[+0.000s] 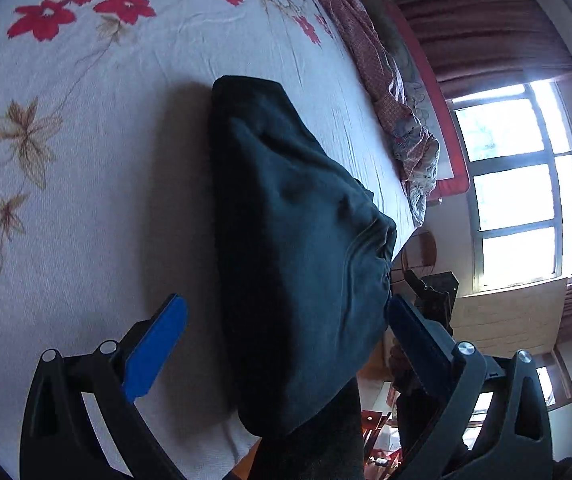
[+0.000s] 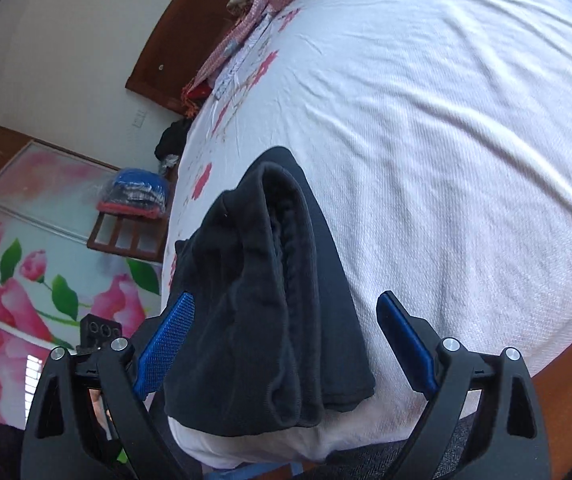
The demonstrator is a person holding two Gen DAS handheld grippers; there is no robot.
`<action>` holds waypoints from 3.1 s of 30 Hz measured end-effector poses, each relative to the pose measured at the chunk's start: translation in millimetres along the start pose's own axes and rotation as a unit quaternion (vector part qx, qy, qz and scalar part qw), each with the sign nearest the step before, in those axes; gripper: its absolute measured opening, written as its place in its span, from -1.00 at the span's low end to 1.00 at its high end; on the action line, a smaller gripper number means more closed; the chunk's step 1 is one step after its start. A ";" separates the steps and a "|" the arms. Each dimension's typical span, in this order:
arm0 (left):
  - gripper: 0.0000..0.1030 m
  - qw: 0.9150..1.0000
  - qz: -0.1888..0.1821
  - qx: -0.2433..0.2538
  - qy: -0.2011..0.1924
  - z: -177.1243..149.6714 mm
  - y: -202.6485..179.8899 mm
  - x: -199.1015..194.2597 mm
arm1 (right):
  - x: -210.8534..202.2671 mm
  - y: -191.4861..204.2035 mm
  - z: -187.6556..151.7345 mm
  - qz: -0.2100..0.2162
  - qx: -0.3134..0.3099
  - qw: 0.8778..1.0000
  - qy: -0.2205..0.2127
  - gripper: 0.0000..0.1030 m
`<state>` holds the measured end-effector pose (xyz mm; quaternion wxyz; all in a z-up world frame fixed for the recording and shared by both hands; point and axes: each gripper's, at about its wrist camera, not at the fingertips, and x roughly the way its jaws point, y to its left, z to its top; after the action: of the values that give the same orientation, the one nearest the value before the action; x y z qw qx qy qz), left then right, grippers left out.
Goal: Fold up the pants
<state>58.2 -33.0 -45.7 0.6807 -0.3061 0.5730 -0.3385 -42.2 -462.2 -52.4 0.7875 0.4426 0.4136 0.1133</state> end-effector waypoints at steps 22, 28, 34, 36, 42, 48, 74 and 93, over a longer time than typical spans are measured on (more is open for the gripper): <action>0.96 0.997 -0.035 0.046 0.041 -12.1 -22.3 55.8 | 8.4 2.5 -16.7 0.099 -0.001 0.994 0.036 0.91; 0.79 0.997 -0.057 0.027 0.043 -3.4 -20.9 59.5 | 13.6 9.8 -19.8 0.050 -0.026 0.998 0.037 0.16; -0.50 0.999 -0.023 0.023 0.039 0.9 -16.0 54.8 | 2.6 42.1 -23.5 0.011 -0.055 0.998 0.025 -0.25; -0.54 0.998 -0.018 0.047 0.034 2.3 -28.8 51.7 | -0.8 65.7 -20.1 -0.004 -0.077 0.997 0.022 -0.26; -0.54 0.995 -0.045 0.089 0.002 22.9 -66.7 20.5 | -1.8 135.8 2.4 -0.014 -0.150 0.988 0.025 -0.27; -0.54 0.991 -0.051 0.111 -0.057 66.3 -78.6 -35.4 | 16.9 187.0 44.1 0.020 -0.192 0.981 0.005 -0.27; 0.61 0.955 0.165 0.219 -0.111 55.8 -26.3 -52.8 | 190.7 236.1 64.2 0.089 -0.086 0.992 0.031 0.32; 0.61 0.947 0.182 0.236 -0.122 4.5 0.9 -23.3 | 466.3 312.4 54.8 0.019 -0.110 0.957 0.268 0.25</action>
<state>60.1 -13.4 -32.4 0.8483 -0.0662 0.4350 -0.2944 352.4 -59.4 -47.7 0.6893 0.3141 0.5859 0.2879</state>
